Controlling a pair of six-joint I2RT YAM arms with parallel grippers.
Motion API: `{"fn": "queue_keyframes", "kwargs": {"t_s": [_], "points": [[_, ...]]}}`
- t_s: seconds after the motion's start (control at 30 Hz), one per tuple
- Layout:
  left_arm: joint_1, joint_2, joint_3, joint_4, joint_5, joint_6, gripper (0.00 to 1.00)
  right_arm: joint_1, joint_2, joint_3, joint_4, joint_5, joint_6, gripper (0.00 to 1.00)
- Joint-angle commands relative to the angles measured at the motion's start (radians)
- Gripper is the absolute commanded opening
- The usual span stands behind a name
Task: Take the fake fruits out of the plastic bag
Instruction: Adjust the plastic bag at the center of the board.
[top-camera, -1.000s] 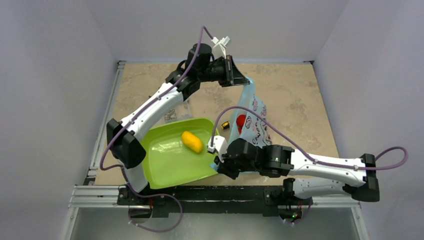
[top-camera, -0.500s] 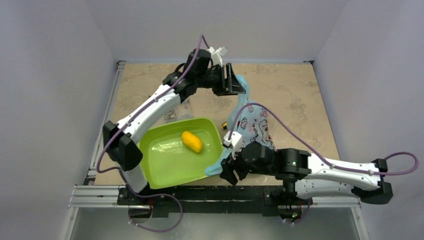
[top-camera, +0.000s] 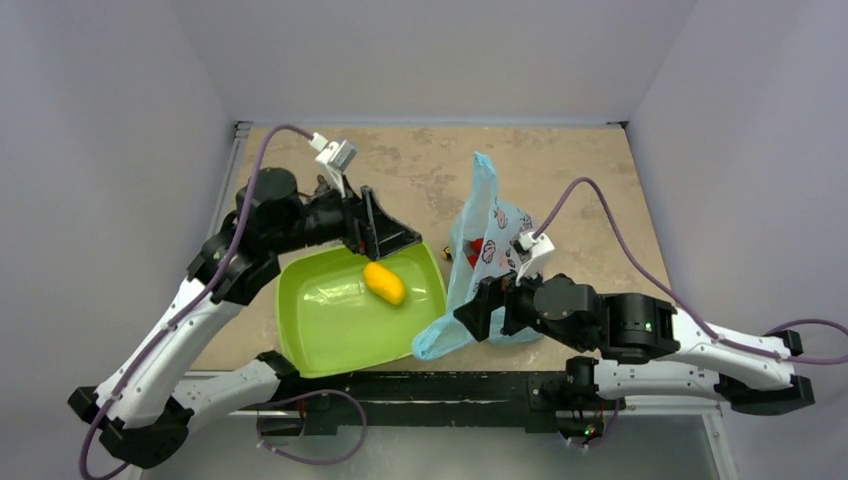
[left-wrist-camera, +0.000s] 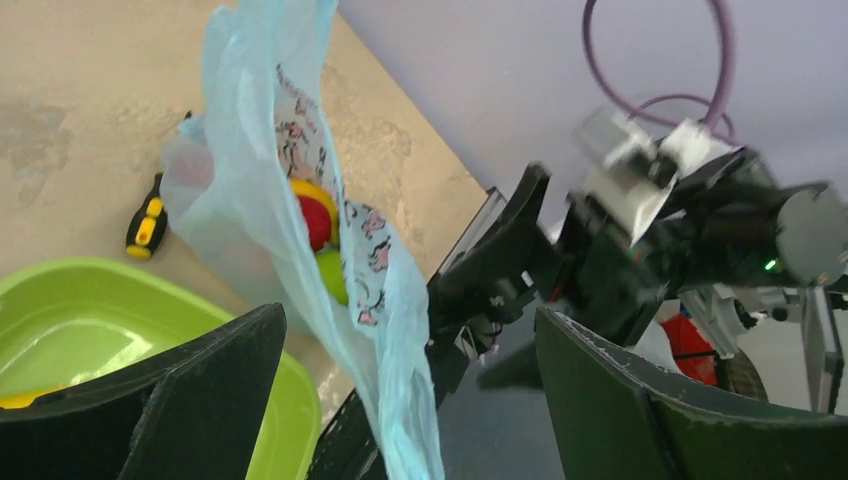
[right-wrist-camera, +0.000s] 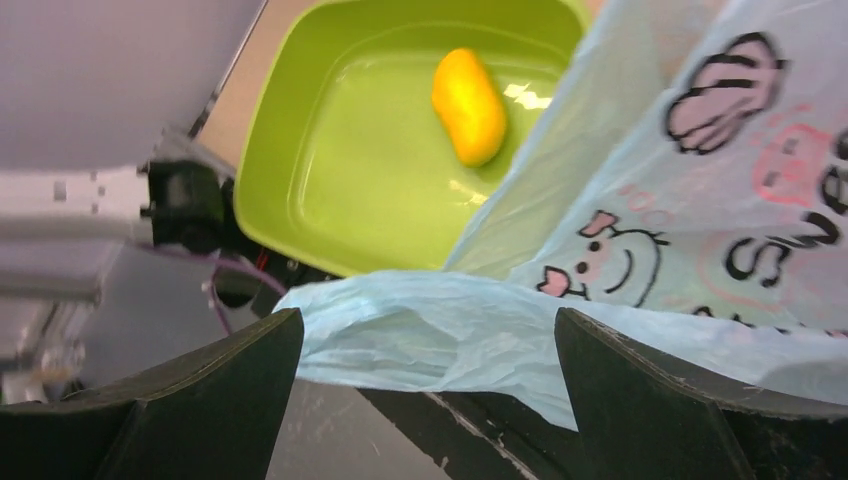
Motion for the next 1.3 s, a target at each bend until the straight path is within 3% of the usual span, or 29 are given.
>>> {"fn": "queue_keyframes", "kwargs": {"t_s": [0.0,0.17,0.3,0.37,0.6,0.63,0.67,0.87,1.07,1.13,1.2,1.23,1.27], "points": [[-0.004,-0.091,-0.2,0.004,-0.058,-0.029,0.95,0.003,0.018,0.113,-0.238,0.289,0.318,0.99],[-0.101,-0.091,-0.35,0.136,-0.127,-0.137,0.87,-0.034,0.143,0.187,-0.38,0.394,0.409,0.99],[-0.228,-0.073,-0.398,0.177,-0.226,-0.157,0.75,-0.236,0.241,0.206,-0.302,0.26,0.216,0.99],[-0.278,-0.064,-0.405,0.187,-0.242,-0.159,0.69,-0.271,0.268,0.2,-0.261,0.215,0.151,0.98],[-0.478,0.003,-0.397,0.226,-0.311,-0.18,0.5,-0.308,0.344,0.163,-0.175,0.197,0.084,0.92],[-0.503,0.018,-0.393,0.229,-0.325,-0.081,0.49,-0.309,0.352,0.158,-0.179,0.211,0.089,0.9],[-0.527,0.032,-0.39,0.229,-0.34,-0.171,0.48,-0.31,0.364,0.151,-0.185,0.222,0.098,0.89],[-0.625,0.095,-0.345,0.195,-0.391,-0.158,0.39,-0.324,0.398,0.077,-0.127,0.222,0.093,0.86],[-0.675,0.122,-0.355,0.256,-0.341,-0.175,0.36,-0.364,0.429,0.043,-0.086,0.249,0.082,0.64],[-0.684,0.12,-0.386,0.304,-0.325,-0.199,0.35,-0.366,0.422,0.046,-0.11,0.28,0.085,0.43],[-0.691,0.123,-0.412,0.345,-0.311,-0.217,0.35,-0.366,0.394,0.041,-0.119,0.291,0.063,0.08],[-0.693,0.122,-0.419,0.346,-0.308,-0.218,0.36,-0.365,0.37,0.036,-0.123,0.297,0.051,0.0],[-0.695,0.115,-0.421,0.344,-0.306,-0.217,0.38,-0.366,0.336,0.026,-0.123,0.304,0.048,0.0]]}}
